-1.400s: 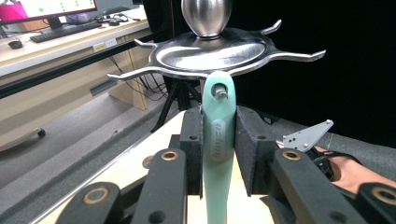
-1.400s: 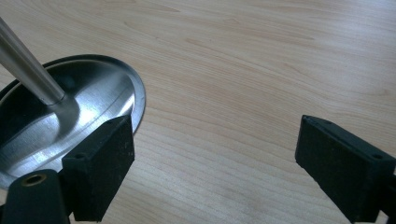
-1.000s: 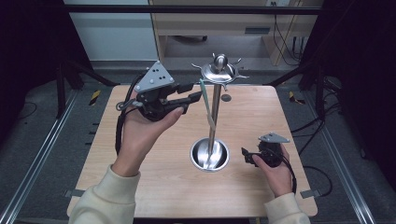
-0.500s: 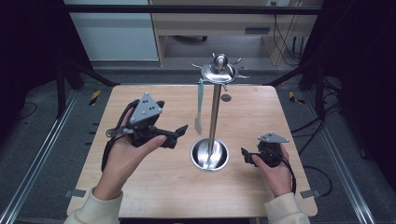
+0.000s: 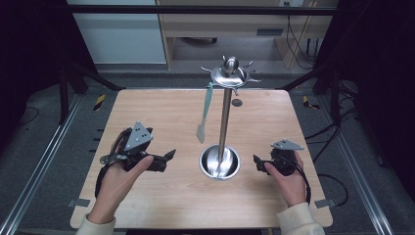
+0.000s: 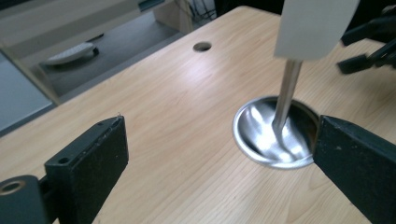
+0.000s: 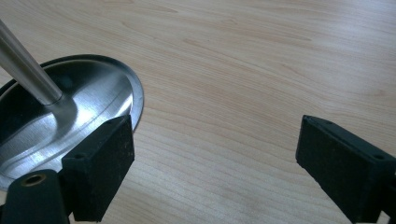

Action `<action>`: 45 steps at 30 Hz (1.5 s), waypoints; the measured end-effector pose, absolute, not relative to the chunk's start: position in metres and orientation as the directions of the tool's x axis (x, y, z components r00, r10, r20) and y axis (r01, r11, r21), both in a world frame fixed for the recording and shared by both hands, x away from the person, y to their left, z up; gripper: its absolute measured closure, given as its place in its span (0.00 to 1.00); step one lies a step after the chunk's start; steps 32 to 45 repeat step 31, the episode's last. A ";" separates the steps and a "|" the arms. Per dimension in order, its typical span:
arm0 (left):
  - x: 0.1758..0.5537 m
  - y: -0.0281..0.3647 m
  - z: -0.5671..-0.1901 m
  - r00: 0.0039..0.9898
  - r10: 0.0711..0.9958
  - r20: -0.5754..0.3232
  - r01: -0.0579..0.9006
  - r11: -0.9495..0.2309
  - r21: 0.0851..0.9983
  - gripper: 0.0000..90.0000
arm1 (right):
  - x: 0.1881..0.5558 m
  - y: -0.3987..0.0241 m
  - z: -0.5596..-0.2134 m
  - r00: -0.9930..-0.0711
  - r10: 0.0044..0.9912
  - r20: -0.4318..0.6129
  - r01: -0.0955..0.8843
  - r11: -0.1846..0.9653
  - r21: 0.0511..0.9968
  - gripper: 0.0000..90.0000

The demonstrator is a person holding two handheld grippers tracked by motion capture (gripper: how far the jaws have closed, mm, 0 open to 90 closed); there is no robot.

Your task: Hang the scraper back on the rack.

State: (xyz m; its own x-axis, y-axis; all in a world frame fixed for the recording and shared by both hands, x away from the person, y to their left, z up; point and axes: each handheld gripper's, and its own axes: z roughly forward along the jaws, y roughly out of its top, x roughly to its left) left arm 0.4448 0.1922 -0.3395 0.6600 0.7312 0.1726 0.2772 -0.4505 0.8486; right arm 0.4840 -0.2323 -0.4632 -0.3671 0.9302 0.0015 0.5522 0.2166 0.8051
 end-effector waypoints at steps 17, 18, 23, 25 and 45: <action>0.455 0.234 -0.418 0.600 0.786 0.150 0.437 -0.480 0.761 0.03 | 0.484 -0.232 -0.463 -0.368 0.930 0.001 0.553 0.217 0.804 0.12; 0.457 0.240 -0.426 0.590 0.795 0.141 0.452 -0.470 0.758 0.04 | 0.484 -0.232 -0.463 -0.368 0.930 0.002 0.554 0.217 0.804 0.12; 0.462 0.269 -0.454 0.522 0.843 0.128 0.509 -0.428 0.747 0.05 | 0.484 -0.231 -0.463 -0.370 0.929 0.003 0.554 0.218 0.804 0.12; 0.462 0.281 -0.463 0.490 0.866 0.101 0.531 -0.388 0.753 0.05 | 0.484 -0.231 -0.463 -0.373 0.928 0.001 0.552 0.221 0.804 0.12; 0.463 0.297 -0.467 0.431 0.897 0.097 0.550 -0.346 0.760 0.06 | 0.484 -0.231 -0.463 -0.379 0.926 -0.002 0.549 0.227 0.804 0.12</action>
